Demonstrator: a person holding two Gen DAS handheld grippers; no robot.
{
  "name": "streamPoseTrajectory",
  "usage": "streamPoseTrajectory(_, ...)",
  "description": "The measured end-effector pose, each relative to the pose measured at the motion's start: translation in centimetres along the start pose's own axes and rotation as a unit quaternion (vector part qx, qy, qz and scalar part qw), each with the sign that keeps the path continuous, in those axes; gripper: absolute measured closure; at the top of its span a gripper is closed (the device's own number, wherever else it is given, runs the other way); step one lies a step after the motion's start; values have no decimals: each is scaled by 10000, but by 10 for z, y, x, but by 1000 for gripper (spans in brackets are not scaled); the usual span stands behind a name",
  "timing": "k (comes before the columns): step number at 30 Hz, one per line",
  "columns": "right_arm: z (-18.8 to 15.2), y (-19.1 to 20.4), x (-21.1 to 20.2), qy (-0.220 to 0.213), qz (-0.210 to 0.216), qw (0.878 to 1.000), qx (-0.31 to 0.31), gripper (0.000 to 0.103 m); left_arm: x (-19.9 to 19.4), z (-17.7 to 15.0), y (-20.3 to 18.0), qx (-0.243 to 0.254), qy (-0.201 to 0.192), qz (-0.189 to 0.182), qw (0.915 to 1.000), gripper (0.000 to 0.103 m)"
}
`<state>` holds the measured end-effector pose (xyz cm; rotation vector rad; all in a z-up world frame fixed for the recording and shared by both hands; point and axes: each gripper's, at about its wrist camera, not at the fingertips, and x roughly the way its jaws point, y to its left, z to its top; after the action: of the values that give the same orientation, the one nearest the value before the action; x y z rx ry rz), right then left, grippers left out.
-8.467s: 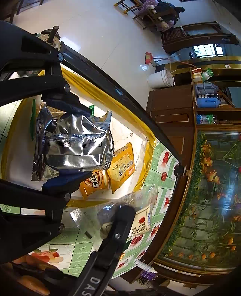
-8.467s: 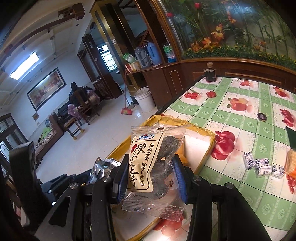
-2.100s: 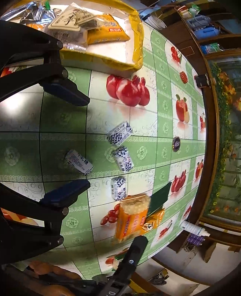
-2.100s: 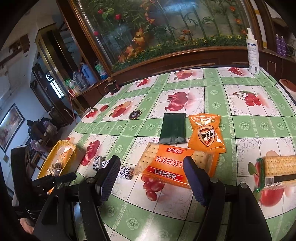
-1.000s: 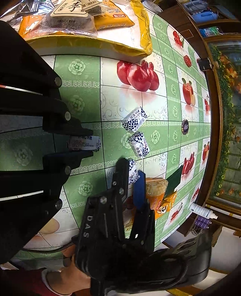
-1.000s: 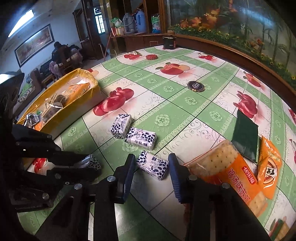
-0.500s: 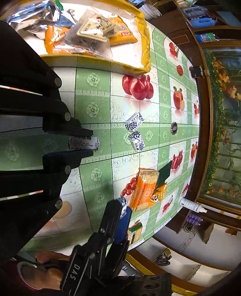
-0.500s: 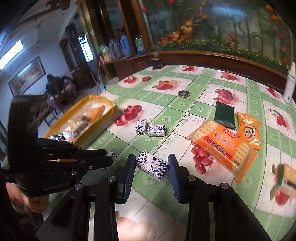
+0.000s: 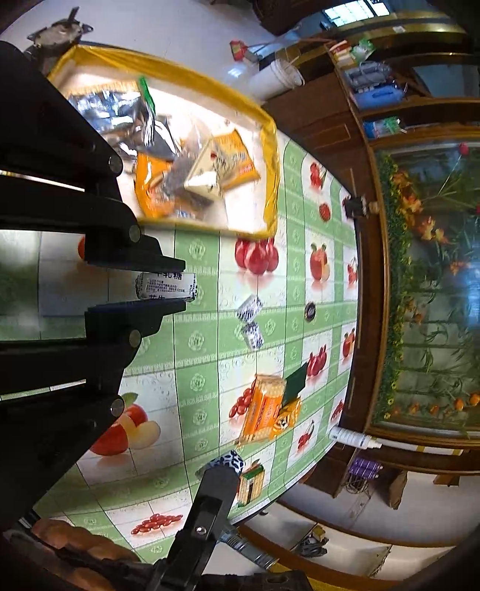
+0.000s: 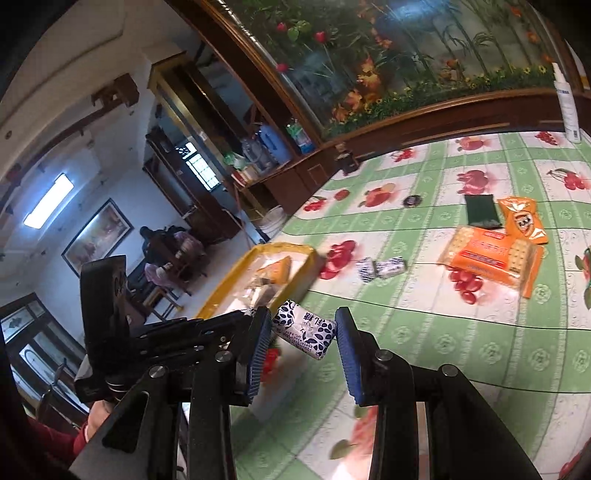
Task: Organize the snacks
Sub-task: 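Carry both small packets over the tray with both tools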
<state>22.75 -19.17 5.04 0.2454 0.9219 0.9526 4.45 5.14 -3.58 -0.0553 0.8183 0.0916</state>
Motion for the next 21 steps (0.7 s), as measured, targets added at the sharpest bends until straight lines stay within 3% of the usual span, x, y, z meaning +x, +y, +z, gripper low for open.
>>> streamPoseTrajectory(21, -8, 80, 33, 214, 624, 9970, -398, 67, -28, -14, 59, -398, -359, 731, 9959, 92)
